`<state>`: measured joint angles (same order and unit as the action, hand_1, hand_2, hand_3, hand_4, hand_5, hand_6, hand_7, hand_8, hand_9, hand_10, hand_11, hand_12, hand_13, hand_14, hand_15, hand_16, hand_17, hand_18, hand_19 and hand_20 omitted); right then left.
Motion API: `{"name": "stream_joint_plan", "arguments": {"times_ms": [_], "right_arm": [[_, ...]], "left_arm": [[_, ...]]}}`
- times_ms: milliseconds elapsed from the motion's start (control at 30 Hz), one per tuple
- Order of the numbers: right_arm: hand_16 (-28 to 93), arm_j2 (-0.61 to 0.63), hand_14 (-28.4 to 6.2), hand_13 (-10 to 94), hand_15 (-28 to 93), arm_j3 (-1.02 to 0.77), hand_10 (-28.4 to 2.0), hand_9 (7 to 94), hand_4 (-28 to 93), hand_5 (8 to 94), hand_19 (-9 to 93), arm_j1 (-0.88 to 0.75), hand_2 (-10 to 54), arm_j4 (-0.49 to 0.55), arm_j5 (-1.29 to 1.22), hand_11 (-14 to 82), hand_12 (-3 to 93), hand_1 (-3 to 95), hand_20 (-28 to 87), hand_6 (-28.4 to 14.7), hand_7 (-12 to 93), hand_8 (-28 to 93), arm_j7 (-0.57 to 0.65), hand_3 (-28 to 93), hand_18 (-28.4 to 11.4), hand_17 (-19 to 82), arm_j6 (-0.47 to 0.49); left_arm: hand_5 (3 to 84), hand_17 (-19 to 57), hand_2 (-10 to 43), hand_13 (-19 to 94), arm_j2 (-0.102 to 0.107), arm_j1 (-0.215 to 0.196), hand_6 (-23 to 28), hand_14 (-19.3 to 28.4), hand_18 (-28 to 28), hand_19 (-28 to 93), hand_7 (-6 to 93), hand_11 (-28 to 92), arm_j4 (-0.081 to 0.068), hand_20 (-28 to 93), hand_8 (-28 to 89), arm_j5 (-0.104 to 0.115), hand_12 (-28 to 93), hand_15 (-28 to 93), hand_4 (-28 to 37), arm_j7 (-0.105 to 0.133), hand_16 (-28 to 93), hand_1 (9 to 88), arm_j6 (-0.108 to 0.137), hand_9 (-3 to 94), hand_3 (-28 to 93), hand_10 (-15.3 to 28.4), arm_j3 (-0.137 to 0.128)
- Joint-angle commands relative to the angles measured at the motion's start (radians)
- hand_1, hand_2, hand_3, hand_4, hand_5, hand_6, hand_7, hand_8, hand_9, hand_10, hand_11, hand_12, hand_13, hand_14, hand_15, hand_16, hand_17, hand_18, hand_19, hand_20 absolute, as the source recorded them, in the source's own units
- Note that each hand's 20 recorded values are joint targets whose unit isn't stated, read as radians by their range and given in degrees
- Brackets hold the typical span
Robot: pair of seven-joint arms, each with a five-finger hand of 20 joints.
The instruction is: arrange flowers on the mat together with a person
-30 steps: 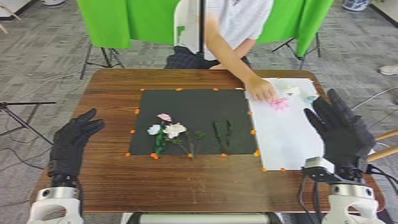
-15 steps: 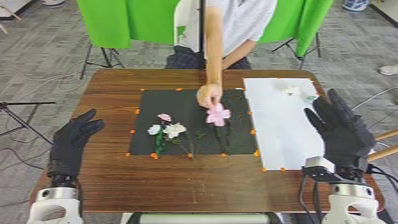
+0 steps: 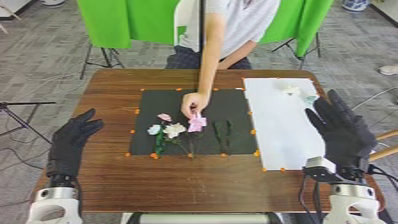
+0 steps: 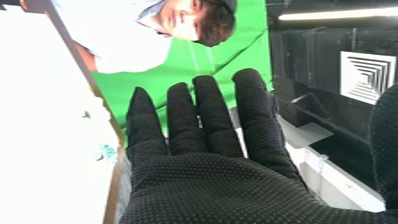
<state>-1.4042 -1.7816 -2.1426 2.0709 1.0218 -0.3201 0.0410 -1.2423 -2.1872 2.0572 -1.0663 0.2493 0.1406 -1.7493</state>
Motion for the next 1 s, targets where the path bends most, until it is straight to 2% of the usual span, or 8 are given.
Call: {"name": "stream_joint_plan", "arguments": {"times_ms": [33,633,1000], "right_arm": [[4,0.004,-10.0,26,9,-0.005,-13.9,36.6,-18,38.7,3,-0.003,-1.3,0.000,-0.002,3.2,9.1,5.6,23,-0.9,8,-9,-0.008,78,-12.9,17,-0.002],[4,0.005,-10.0,26,9,-0.011,-13.9,36.7,-19,40.1,3,-0.007,-1.0,-0.003,-0.003,3.2,9.3,5.8,23,-1.2,8,-9,-0.001,78,-12.8,17,0.001],[4,0.011,-10.2,27,10,-0.004,-14.0,37.0,-18,41.7,3,0.006,-0.8,-0.009,0.006,3.2,9.4,6.0,23,-1.4,9,-9,0.011,78,-12.8,17,-0.011]], "left_arm": [[47.3,6.5,5.4,38,-0.002,-0.006,3.6,18.2,12.6,13,11.2,20,-0.001,16,-6,0.007,13,20,-28.3,-0.002,0,19.1,-0.005,48.7,66,15.6,-0.002],[47.4,6.4,5.4,38,-0.008,-0.008,3.7,18.2,12.7,13,11.1,20,0.001,15,-6,0.005,13,20,-28.3,0.001,0,18.8,-0.003,48.7,66,15.6,0.000],[47.4,6.2,5.5,37,-0.008,-0.001,3.8,18.3,12.8,13,11.0,20,-0.003,15,-6,0.003,13,20,-28.3,-0.010,0,18.9,-0.005,48.7,65,15.6,0.000]]}}
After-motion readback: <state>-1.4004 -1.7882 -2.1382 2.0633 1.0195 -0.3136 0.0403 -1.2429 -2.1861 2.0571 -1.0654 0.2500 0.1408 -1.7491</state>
